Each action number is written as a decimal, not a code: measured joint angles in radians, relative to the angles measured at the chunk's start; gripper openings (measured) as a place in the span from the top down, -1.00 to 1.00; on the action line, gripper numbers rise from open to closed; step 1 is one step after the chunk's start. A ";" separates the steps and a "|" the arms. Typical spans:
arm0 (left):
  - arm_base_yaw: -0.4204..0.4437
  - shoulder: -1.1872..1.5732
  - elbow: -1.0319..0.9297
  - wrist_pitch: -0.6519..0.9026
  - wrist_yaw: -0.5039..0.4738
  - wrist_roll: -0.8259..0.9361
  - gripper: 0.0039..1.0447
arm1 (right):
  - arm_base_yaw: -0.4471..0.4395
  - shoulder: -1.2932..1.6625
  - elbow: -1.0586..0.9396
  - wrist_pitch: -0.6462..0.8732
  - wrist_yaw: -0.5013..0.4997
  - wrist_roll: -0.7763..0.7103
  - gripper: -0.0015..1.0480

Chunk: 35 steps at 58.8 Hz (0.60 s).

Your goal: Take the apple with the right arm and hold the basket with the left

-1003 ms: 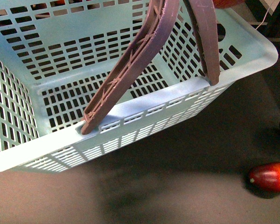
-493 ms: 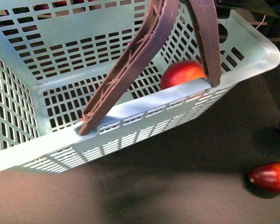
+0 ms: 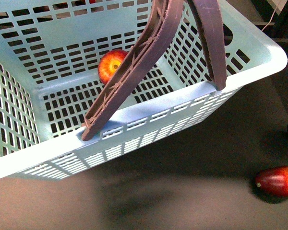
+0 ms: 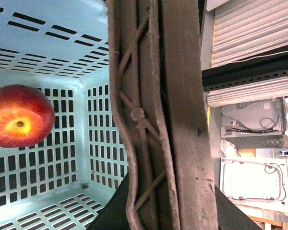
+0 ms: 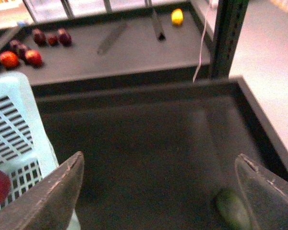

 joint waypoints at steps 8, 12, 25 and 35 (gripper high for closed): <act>0.000 0.000 0.000 0.000 0.000 0.000 0.70 | 0.000 -0.075 -0.098 0.084 -0.017 -0.042 -0.08; 0.000 0.000 0.000 0.000 -0.001 0.000 0.70 | -0.001 -0.100 -0.134 0.084 -0.017 -0.048 0.12; 0.000 0.000 0.000 0.000 0.004 0.001 0.70 | -0.001 -0.241 -0.241 0.050 -0.017 -0.063 0.96; 0.001 0.000 0.000 0.000 -0.003 0.002 0.70 | -0.001 -0.341 -0.287 -0.004 -0.017 -0.064 0.96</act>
